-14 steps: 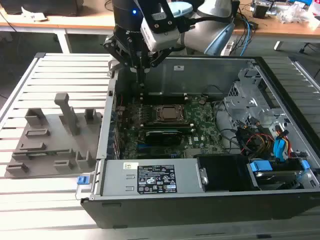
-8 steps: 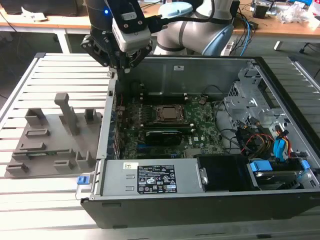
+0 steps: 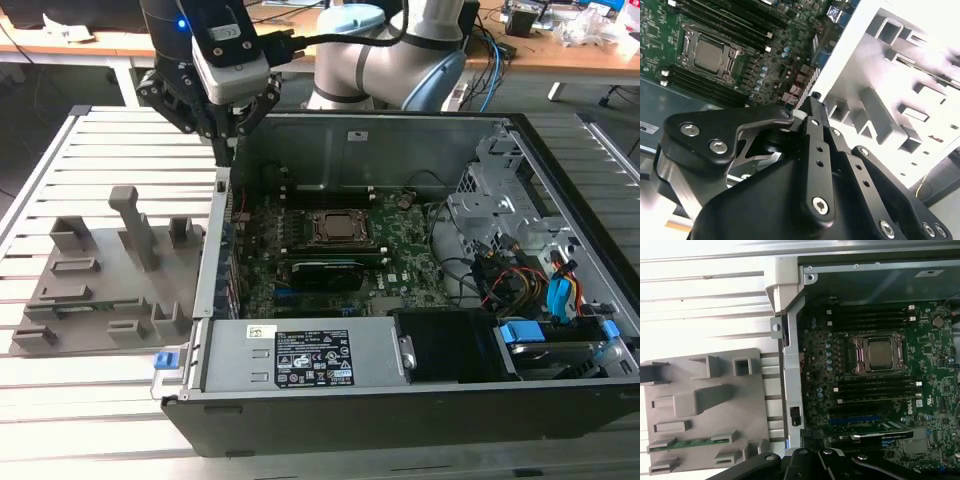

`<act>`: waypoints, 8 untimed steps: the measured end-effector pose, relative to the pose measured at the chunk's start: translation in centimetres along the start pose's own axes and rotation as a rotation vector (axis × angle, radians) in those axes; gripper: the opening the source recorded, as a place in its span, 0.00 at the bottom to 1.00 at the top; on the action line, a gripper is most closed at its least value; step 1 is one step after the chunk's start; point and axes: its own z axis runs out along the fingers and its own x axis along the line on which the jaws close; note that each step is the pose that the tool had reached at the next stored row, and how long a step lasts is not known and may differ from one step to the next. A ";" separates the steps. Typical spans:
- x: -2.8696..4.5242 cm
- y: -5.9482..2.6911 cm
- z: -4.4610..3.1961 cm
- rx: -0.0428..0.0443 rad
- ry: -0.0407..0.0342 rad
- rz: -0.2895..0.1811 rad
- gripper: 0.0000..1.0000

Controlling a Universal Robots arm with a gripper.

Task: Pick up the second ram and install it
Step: 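Reach for the second ram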

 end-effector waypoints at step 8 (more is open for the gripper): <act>2.83 -0.21 -0.03 0.0000 0.0000 0.000 0.11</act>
